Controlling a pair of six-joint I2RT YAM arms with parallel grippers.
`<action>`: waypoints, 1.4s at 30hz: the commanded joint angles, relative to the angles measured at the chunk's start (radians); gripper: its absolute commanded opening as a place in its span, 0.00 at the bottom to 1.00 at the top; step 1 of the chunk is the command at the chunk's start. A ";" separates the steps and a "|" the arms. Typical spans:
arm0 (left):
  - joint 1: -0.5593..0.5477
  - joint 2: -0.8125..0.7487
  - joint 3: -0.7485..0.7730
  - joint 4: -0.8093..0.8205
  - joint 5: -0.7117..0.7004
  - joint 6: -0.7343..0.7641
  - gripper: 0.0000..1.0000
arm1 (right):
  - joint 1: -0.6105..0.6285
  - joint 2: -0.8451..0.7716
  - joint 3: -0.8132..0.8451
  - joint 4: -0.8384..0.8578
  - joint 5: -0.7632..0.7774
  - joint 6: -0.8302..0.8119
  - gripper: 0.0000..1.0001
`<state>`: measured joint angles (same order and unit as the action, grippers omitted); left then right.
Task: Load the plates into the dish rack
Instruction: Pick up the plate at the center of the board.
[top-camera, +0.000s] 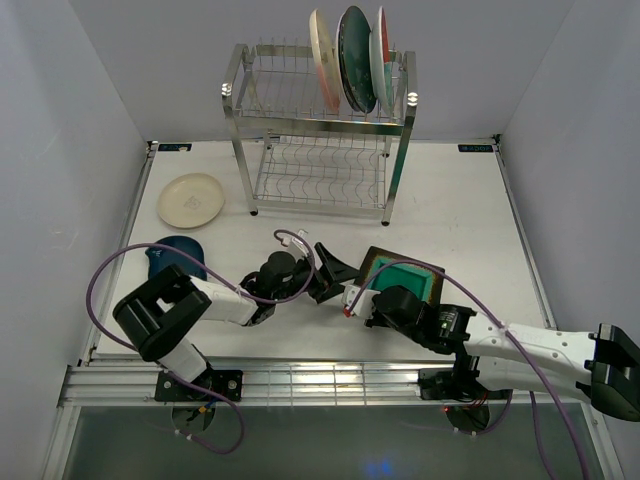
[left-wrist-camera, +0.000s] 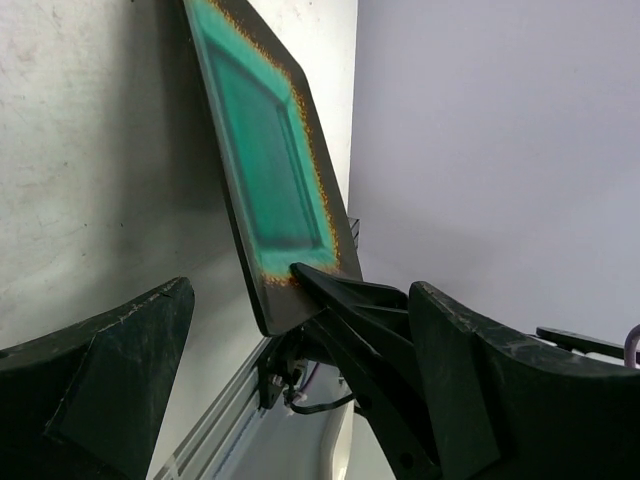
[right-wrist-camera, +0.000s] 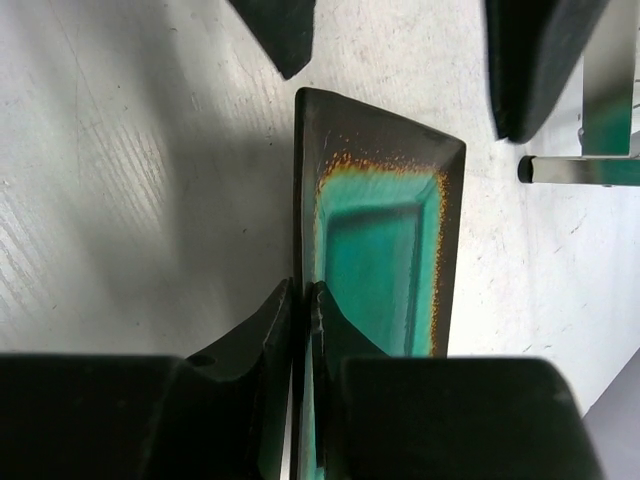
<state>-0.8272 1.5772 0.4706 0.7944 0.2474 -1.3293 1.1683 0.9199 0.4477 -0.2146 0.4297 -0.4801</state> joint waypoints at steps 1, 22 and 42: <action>-0.016 0.006 0.023 0.051 0.016 -0.054 0.98 | 0.014 -0.035 0.028 0.058 -0.051 0.017 0.08; -0.062 0.115 0.005 0.157 -0.022 -0.228 0.93 | 0.034 -0.079 0.026 0.057 -0.077 0.005 0.08; -0.081 0.290 -0.013 0.419 -0.045 -0.318 0.62 | 0.050 -0.075 0.020 0.052 -0.097 -0.008 0.08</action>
<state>-0.9039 1.8942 0.4644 1.1568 0.2226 -1.6508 1.2034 0.8562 0.4477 -0.2337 0.3733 -0.4904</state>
